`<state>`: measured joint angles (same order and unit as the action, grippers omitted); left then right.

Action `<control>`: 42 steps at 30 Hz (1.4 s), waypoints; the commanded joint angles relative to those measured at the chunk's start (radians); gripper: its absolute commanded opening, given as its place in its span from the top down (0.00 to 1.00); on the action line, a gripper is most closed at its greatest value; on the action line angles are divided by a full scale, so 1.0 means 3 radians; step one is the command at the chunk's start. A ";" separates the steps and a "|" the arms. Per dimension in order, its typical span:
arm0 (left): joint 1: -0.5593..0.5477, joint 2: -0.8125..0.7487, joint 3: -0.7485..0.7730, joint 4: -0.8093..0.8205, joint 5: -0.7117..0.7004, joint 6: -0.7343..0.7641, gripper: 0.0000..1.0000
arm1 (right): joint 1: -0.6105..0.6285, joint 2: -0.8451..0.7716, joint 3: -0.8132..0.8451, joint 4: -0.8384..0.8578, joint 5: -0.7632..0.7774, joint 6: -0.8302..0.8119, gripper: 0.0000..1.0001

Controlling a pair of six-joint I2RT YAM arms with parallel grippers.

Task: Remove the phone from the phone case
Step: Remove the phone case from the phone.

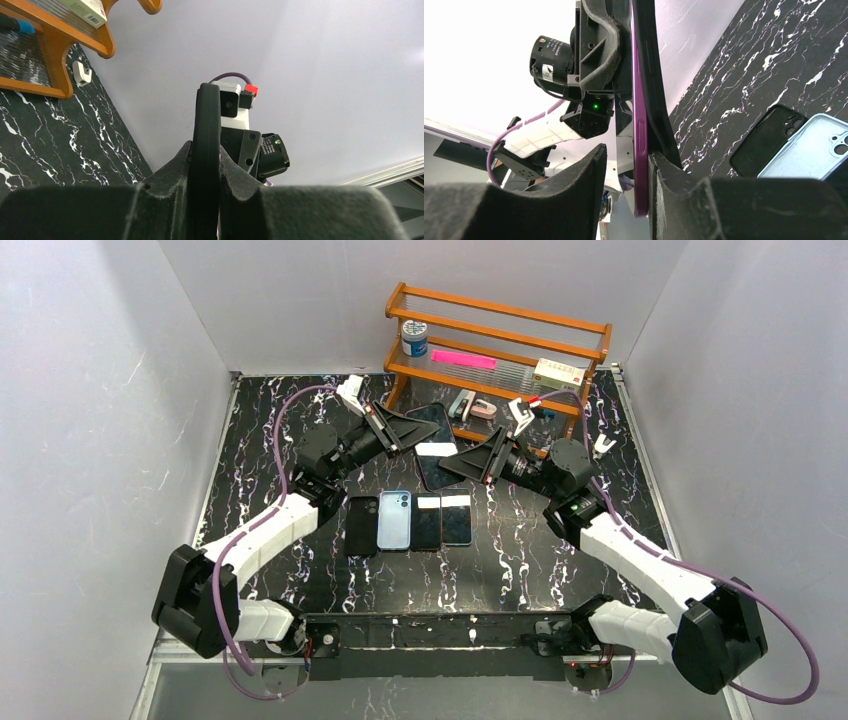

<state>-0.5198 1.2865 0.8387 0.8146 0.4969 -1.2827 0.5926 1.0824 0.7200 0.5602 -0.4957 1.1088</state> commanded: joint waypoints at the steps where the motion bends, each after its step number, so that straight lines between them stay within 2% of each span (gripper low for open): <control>1: -0.0375 -0.0035 0.0068 0.0268 0.0482 -0.0036 1.00 | -0.0087 0.0188 0.0227 0.0373 0.0088 -0.0009 0.60; 4: -0.0400 -0.0037 0.0051 0.0271 0.0504 0.0006 1.00 | -0.0107 0.0218 0.0258 0.0432 0.0047 -0.0008 0.68; 8: -0.0395 -0.0106 0.0037 0.0163 0.0417 0.0163 1.00 | -0.0159 0.0180 0.0239 0.0426 0.0005 0.0007 0.87; 9: -0.0390 -0.0113 0.0042 0.0117 0.0380 0.0214 0.97 | -0.0178 0.0160 0.0238 0.0421 -0.0010 0.0013 0.94; 11: -0.0372 -0.0133 0.0033 0.0048 0.0288 0.0307 0.87 | -0.0205 0.0131 0.0246 0.0406 -0.0047 0.0021 0.99; 14: -0.0343 -0.0175 0.0027 -0.0028 0.0146 0.0399 0.67 | -0.0258 0.0087 0.0270 0.0372 -0.0088 0.0036 0.99; 19: -0.0300 -0.0385 -0.0033 -0.0174 -0.0102 0.0596 0.39 | -0.0358 0.0010 0.0330 0.0300 -0.0129 0.0051 0.99; 23: -0.0292 -0.0637 -0.0101 -0.0500 -0.0316 0.0850 0.25 | -0.0428 -0.0009 0.0394 0.0284 -0.0158 0.0076 0.99; 31: -0.0287 -0.0944 -0.0285 -0.1127 -0.0534 0.1101 0.24 | -0.0458 0.0041 0.0519 0.0387 -0.0179 0.0172 0.99; 42: -0.0297 -0.0807 -0.0264 -0.1248 -0.0413 0.1157 0.24 | -0.0457 0.0015 0.0551 0.0423 -0.0204 0.0219 0.99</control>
<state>-0.6048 1.0298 0.7425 0.4465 0.3565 -0.9600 0.4576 1.1183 0.8265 0.5781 -0.5644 1.1530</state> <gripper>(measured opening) 0.763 0.138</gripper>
